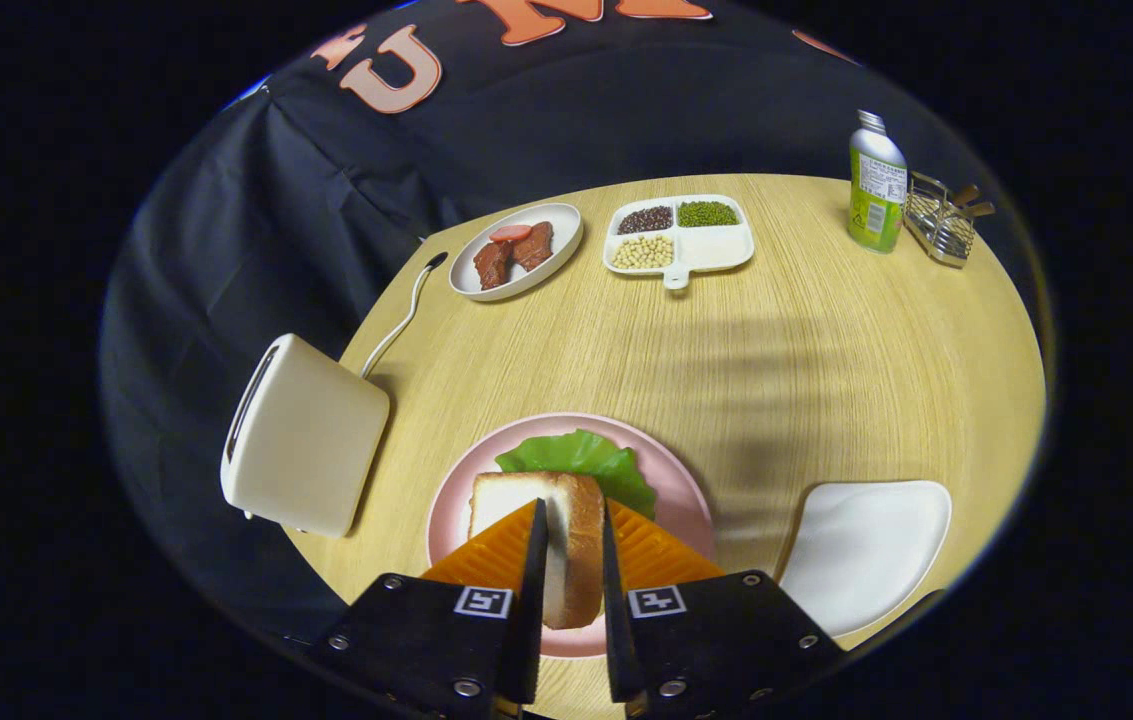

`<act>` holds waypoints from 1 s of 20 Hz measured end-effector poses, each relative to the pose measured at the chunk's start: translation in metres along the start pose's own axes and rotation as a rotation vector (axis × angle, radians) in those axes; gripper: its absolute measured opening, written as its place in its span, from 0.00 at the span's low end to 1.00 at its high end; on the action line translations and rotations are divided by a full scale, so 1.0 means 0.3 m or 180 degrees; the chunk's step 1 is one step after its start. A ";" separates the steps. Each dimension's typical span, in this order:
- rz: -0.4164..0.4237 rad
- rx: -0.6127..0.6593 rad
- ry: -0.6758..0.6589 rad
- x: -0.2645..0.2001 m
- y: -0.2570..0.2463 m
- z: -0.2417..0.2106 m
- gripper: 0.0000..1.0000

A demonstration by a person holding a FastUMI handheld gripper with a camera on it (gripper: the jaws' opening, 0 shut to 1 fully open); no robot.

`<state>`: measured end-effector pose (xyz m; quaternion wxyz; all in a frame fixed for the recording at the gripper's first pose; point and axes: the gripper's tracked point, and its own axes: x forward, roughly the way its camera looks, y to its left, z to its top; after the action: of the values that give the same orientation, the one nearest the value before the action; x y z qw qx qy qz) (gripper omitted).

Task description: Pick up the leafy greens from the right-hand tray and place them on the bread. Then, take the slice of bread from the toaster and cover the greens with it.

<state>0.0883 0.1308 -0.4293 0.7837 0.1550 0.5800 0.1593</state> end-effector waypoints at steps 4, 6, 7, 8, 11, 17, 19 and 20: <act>-0.0262 -0.0306 -0.0134 0.022 -0.044 0.004 0.44; -0.0509 -0.0487 -0.0266 0.003 -0.090 0.025 0.51; -0.0574 -0.0550 -0.0374 -0.013 -0.095 0.047 0.51; -0.0597 -0.0551 -0.0475 -0.035 -0.090 0.066 0.51; -0.0596 -0.0547 -0.0833 -0.139 -0.054 0.128 0.53; -0.0599 -0.0744 -0.1667 -0.417 0.070 0.233 0.54; -0.0631 -0.0827 -0.1965 -0.524 0.099 0.238 0.56; -0.0636 -0.0850 -0.2098 -0.570 0.106 0.237 0.58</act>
<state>0.1068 0.0820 -0.2487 0.9535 0.0369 0.2828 0.0978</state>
